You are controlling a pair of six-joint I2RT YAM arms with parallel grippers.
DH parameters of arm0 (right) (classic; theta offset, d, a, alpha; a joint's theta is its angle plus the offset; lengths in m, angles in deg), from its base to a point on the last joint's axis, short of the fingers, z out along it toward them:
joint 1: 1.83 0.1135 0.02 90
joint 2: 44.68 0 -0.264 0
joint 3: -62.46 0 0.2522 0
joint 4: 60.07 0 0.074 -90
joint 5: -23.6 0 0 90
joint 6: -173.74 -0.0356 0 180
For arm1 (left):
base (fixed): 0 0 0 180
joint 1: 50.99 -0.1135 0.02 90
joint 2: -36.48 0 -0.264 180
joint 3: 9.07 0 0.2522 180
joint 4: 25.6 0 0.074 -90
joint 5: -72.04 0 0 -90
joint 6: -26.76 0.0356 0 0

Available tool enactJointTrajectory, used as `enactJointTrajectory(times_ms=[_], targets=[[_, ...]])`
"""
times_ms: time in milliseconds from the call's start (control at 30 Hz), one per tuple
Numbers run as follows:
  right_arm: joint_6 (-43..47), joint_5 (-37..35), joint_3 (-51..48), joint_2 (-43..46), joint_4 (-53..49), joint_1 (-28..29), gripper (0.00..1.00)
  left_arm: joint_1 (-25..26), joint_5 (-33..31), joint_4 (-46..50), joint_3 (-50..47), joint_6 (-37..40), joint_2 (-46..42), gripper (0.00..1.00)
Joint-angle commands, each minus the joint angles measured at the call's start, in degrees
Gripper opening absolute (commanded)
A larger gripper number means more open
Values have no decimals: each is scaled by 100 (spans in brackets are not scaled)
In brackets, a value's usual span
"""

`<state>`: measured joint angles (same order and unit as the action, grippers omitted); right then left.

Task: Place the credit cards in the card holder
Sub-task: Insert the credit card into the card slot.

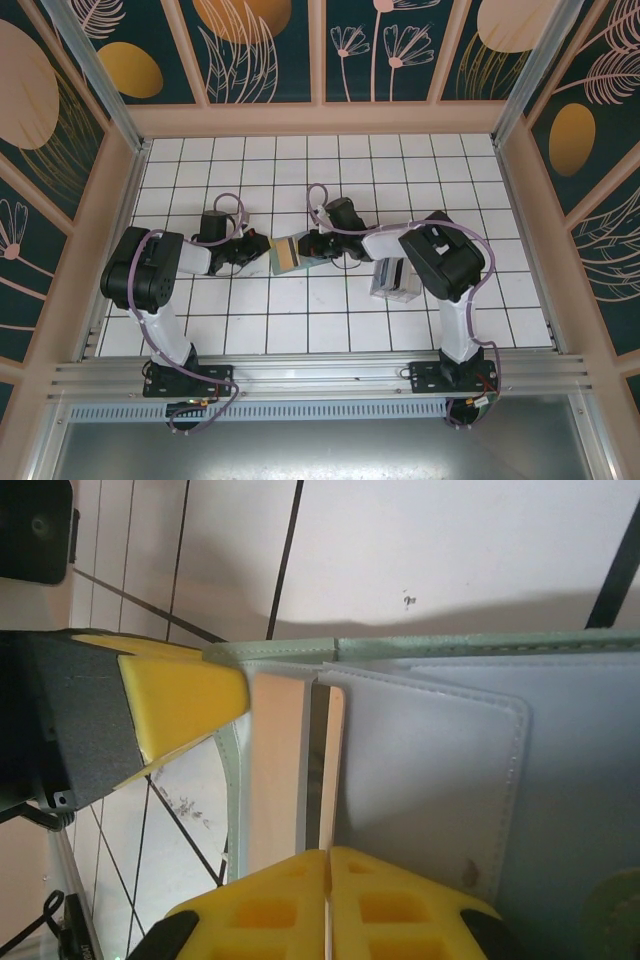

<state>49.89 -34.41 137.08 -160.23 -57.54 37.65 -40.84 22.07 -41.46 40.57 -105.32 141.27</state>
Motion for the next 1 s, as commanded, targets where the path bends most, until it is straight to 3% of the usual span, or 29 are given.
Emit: enactJointTrajectory(times_ms=[0,300,400,500,600,867,967], targets=[[310,62,288,33,-609,206,6,49,-173,237,-169,-159,339,0],[100,350,719,-328,-509,270,1,55,-80,351,-22,-25,328,2],[186,456,830,-425,-665,266,1,57,-21,223,-24,-116,373,12],[305,496,841,-428,-790,270,1,56,120,-69,-80,-278,366,31],[473,668,923,-514,-910,270,0,50,130,-118,-77,-296,341,39],[966,826,1243,-593,-1296,263,0,47,148,-161,37,-364,505,41],[876,935,1145,-584,-991,263,4,44,155,-343,12,-511,567,41]])
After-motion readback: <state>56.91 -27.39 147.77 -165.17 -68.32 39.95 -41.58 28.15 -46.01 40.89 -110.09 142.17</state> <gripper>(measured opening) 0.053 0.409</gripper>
